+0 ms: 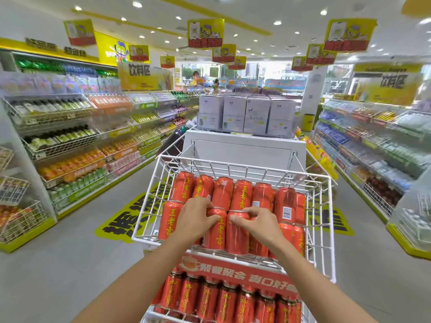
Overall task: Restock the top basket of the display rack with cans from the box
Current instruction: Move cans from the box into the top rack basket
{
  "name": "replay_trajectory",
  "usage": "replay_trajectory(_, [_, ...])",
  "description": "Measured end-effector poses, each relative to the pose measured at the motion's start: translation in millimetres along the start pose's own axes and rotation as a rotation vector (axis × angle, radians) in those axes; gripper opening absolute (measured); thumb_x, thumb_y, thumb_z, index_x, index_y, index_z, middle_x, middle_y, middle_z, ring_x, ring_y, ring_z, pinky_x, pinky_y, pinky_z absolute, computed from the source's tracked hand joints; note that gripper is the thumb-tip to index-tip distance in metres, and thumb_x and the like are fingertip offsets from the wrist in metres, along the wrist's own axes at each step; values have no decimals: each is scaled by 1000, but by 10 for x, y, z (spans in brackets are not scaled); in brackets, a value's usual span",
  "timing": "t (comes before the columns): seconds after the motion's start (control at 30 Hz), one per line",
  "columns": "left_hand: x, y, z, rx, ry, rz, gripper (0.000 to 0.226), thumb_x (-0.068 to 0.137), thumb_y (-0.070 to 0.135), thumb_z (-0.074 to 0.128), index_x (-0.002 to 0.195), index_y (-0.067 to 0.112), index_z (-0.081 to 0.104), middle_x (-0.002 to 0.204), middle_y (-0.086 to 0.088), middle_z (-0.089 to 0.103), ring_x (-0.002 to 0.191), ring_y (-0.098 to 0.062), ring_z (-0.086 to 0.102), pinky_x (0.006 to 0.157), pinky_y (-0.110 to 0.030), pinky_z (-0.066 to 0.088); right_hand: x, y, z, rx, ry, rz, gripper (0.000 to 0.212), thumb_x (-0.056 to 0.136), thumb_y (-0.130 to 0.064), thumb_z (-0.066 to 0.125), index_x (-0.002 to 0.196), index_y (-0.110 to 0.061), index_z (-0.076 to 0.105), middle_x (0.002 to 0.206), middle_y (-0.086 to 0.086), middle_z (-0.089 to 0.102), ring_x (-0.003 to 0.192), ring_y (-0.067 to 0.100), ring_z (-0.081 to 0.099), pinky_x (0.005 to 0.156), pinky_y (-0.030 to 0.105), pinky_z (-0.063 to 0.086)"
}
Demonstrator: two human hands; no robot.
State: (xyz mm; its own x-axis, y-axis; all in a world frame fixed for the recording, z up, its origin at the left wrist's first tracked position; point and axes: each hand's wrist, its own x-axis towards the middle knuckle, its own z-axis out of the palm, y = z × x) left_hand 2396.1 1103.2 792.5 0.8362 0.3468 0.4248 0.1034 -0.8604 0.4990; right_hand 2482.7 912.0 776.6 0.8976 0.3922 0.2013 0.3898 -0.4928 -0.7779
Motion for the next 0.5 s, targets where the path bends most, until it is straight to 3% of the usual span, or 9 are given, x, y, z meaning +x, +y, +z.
replay_trajectory(0.07, [30, -10, 17, 39, -5, 32, 32, 78, 42, 79, 98, 17, 76, 94, 0, 74, 93, -21, 67, 81, -37, 54, 12, 20, 31, -27, 19, 9, 72, 77, -64, 81, 126, -13, 73, 124, 1, 71, 120, 17, 62, 96, 28, 47])
replay_trajectory(0.17, [54, -19, 26, 91, -26, 56, 32, 76, 45, 80, 87, 15, 72, 83, 0, 70, 84, -20, 64, 75, -39, 54, 13, 18, 66, -37, 38, 32, 63, 79, -61, 81, 118, -12, 75, 103, -4, 69, 105, 14, 64, 83, 26, 45])
replay_trajectory(0.23, [60, -35, 55, 133, -21, 79, 34, 75, 47, 80, 82, 15, 69, 78, 1, 66, 80, -19, 61, 72, -39, 53, -1, 4, 82, -23, 53, 39, 62, 79, -60, 81, 117, -11, 75, 103, -3, 70, 105, 16, 65, 82, 25, 44])
replay_trajectory(0.33, [52, -38, 112, 170, -13, 104, 37, 76, 50, 79, 88, 16, 70, 85, 0, 66, 87, -20, 60, 75, -38, 53, -49, -24, 100, -43, 90, 47, 61, 81, -59, 79, 116, -10, 74, 100, -2, 67, 103, 17, 63, 82, 27, 44])
replay_trajectory(0.5, [59, -66, 142, 166, -36, 135, 34, 80, 47, 78, 90, 16, 67, 91, -2, 63, 95, -24, 58, 80, -38, 50, -99, -57, 153, -67, 144, 68, 39, 79, -61, 80, 87, -24, 72, 80, -8, 71, 83, 14, 66, 79, 36, 54])
